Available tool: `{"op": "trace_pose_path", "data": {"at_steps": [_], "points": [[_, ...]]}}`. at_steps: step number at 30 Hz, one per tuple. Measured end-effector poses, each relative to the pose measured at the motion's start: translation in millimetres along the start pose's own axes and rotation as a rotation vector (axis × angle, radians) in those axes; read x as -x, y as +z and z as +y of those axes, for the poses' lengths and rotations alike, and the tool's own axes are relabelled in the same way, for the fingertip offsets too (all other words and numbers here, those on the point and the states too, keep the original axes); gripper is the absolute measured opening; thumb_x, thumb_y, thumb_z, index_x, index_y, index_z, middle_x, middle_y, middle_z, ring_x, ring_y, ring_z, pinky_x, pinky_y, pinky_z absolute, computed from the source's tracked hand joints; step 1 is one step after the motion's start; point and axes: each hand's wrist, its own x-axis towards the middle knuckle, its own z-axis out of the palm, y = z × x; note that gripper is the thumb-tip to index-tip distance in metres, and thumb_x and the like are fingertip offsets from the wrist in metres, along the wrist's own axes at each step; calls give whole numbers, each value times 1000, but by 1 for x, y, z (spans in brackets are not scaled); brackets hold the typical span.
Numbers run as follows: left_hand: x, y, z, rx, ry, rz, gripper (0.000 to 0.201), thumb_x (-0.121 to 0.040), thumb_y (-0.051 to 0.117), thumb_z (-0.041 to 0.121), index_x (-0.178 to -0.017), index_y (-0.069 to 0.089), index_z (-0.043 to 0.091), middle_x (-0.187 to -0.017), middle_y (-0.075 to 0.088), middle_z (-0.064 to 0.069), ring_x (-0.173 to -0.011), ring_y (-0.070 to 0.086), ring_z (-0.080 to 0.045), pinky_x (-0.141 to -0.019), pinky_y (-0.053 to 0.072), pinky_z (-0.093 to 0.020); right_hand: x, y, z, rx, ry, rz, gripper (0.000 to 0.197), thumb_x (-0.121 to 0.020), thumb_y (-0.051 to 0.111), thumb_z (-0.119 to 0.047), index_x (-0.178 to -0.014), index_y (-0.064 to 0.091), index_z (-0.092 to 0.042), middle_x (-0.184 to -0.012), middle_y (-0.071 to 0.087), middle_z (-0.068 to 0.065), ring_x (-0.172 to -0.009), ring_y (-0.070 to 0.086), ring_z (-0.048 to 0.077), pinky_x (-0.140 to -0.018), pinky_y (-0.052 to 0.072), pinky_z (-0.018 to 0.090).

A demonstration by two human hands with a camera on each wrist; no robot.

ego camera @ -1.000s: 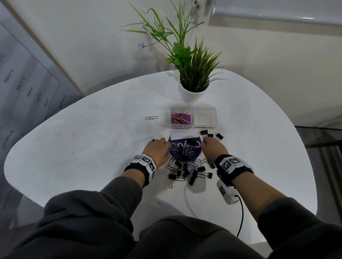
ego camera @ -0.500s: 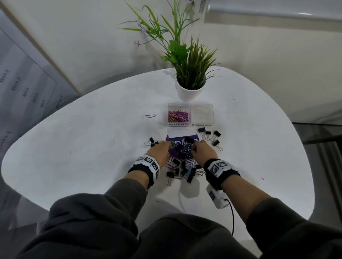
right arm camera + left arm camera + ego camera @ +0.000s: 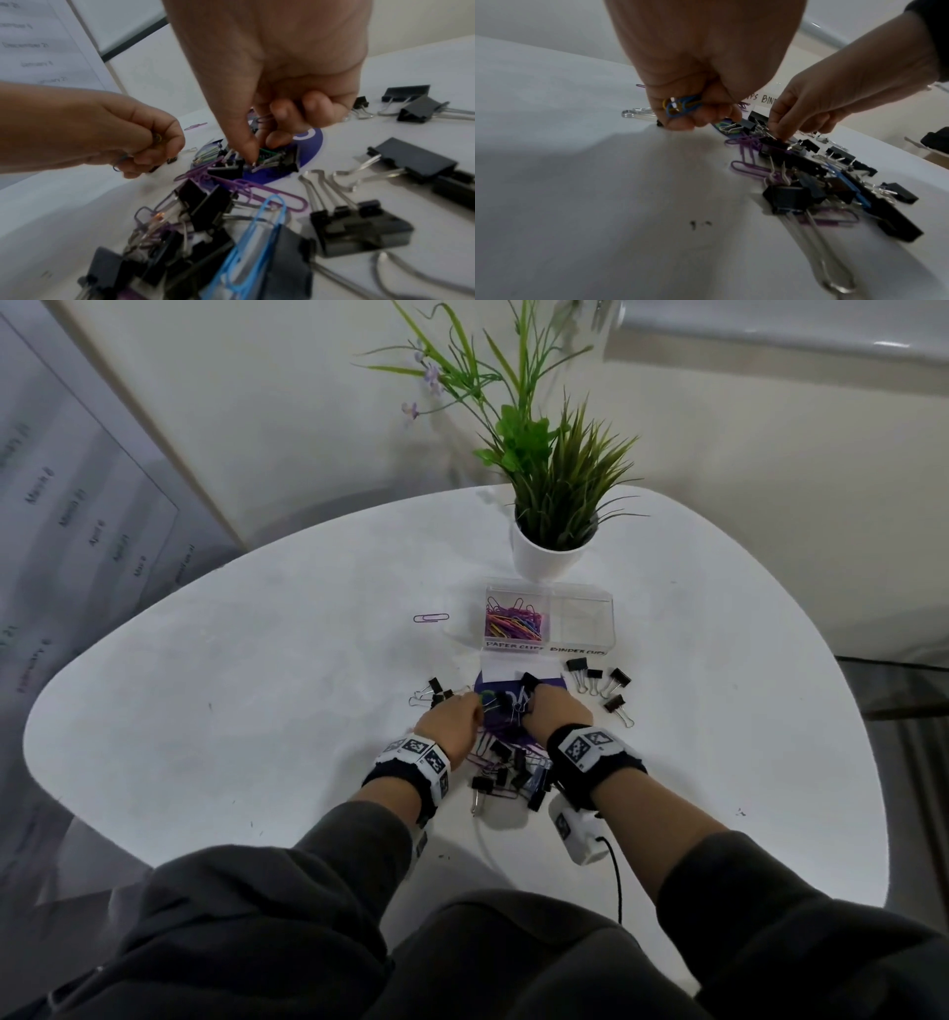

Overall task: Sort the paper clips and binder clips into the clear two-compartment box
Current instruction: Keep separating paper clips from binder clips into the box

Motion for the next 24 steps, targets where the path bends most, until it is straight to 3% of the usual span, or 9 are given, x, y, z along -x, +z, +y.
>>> {"op": "trace_pose_path", "data": {"at_steps": [2,3,6,8,10,12,15,19,24], "points": [[-1,2,2,-6,17,-1,24,-94,39,14,-111,53,5,-119,56,-16,-104,56,-31,-84,43,-36,1,-4,3,-33,-37,-18,6,-86,52,-13,-82,50,-11,-97,61,14,-83,57,28,-68,42,32],[-2,3,3,-24,27,-4,25,-93,43,19,-113,52,6,-119,54,-15,-104,56,-31,-85,44,-36,2,-6,6,-49,-50,-12,16,-86,52,-14,-73,42,-14,-88,56,12,-78,52,26,-66,39,31],[-5,8,4,-93,50,-11,35,-91,53,29,-120,49,9,-124,49,-12,-110,55,-31,-91,46,-39,9,-14,18,-108,-96,32,12,-87,49,-14,-83,38,-11,-72,48,5,-75,49,25,-64,38,32],[-7,10,6,-156,61,6,37,-91,55,28,-122,48,9,-128,47,-12,-116,51,-30,-93,46,-40,13,-18,25,-141,-122,49,9,-89,45,-13,-98,43,-11,-79,57,8,-78,57,29,-68,46,37],[-9,11,9,-246,81,23,37,-93,54,26,-124,48,7,-130,47,-12,-120,48,-30,-94,46,-40,18,-20,31,-122,-133,42,23,-92,40,-13,-114,47,-9,-95,65,14,-88,63,32,-75,50,38],[-10,10,13,-317,95,34,35,-93,52,24,-124,48,6,-130,48,-13,-121,48,-31,-95,45,-41,21,-18,36,-125,-152,42,24,-94,36,-11,-112,52,-6,-101,66,17,-93,62,32,-79,48,37],[-9,9,16,-381,98,43,31,-93,51,17,-121,50,4,-125,56,-15,-119,51,-32,-93,46,-42,26,-10,39,-176,-182,10,19,-93,36,-5,-97,54,-4,-99,64,18,-84,54,26,-74,41,32],[-8,10,16,-456,120,34,33,-92,49,9,-124,46,3,-123,58,-17,-117,53,-33,-91,47,-41,28,8,41,-51,-176,-21,13,-91,51,-23,-89,53,-11,-97,62,12,-81,52,23,-70,39,29],[-10,7,12,-350,24,-42,30,-92,51,12,-120,52,1,-124,55,-18,-112,56,-34,-90,48,-39,28,18,38,48,-143,26,24,-91,51,-22,-107,55,-5,-114,61,14,-102,60,31,-80,47,35]]}}
